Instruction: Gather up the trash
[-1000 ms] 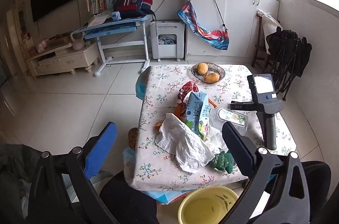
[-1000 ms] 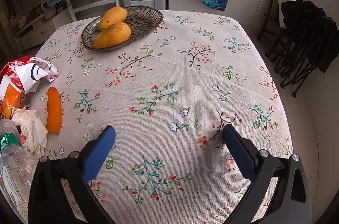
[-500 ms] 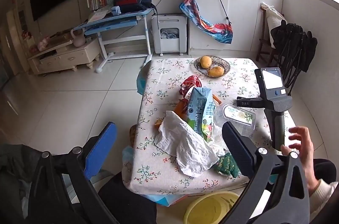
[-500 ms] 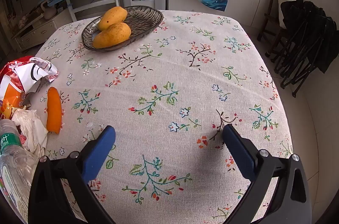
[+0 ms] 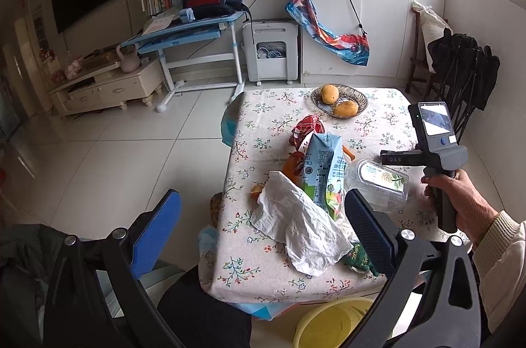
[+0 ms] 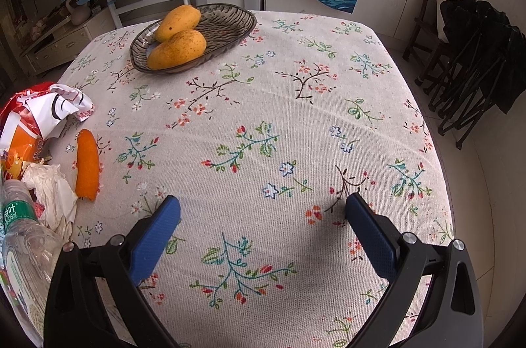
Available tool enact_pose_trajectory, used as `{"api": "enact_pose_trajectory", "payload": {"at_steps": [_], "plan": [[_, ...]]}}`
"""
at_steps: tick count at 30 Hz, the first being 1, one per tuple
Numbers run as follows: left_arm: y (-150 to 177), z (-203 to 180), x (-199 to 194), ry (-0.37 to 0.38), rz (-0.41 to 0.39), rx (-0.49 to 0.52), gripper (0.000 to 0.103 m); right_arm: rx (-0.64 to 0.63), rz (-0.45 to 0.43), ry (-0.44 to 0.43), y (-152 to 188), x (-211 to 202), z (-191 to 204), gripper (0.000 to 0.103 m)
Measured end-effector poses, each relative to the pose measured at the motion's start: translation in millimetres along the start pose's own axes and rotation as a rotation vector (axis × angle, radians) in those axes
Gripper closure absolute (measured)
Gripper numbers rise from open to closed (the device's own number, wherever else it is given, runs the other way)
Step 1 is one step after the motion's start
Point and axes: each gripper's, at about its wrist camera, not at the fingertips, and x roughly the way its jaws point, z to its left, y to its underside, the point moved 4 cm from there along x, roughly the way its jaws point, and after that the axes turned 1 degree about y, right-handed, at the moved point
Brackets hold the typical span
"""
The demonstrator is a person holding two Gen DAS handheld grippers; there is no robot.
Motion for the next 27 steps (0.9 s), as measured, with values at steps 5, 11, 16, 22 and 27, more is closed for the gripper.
{"api": "enact_pose_trajectory", "payload": {"at_steps": [5,11,16,22,27], "plan": [[4.8,6.5,-14.7,-0.007,-0.024,-0.007,0.007,0.023,-0.173,0.061,19.8,-74.8,-9.7,0.007],[12.3,12.8,-48.5,-0.002,-0.071,-0.024,0.007,0.022,-0.442,-0.036,82.2,-210.1,7.8,0.007],[18.6,11.0,-81.8,0.024,-0.113,-0.025,0.007,0.001,-0.516,-0.149,129.6,-274.9,34.3,0.007],[23.8,8.0,-115.6,0.04,-0.153,-0.019,0.007,0.006,-0.539,-0.244,157.6,-302.8,58.8,0.007],[26.2,11.8,-137.6,0.044,-0.182,-0.019,0.007,-0.013,-0.547,-0.289,161.7,-313.2,71.2,0.007]]}}
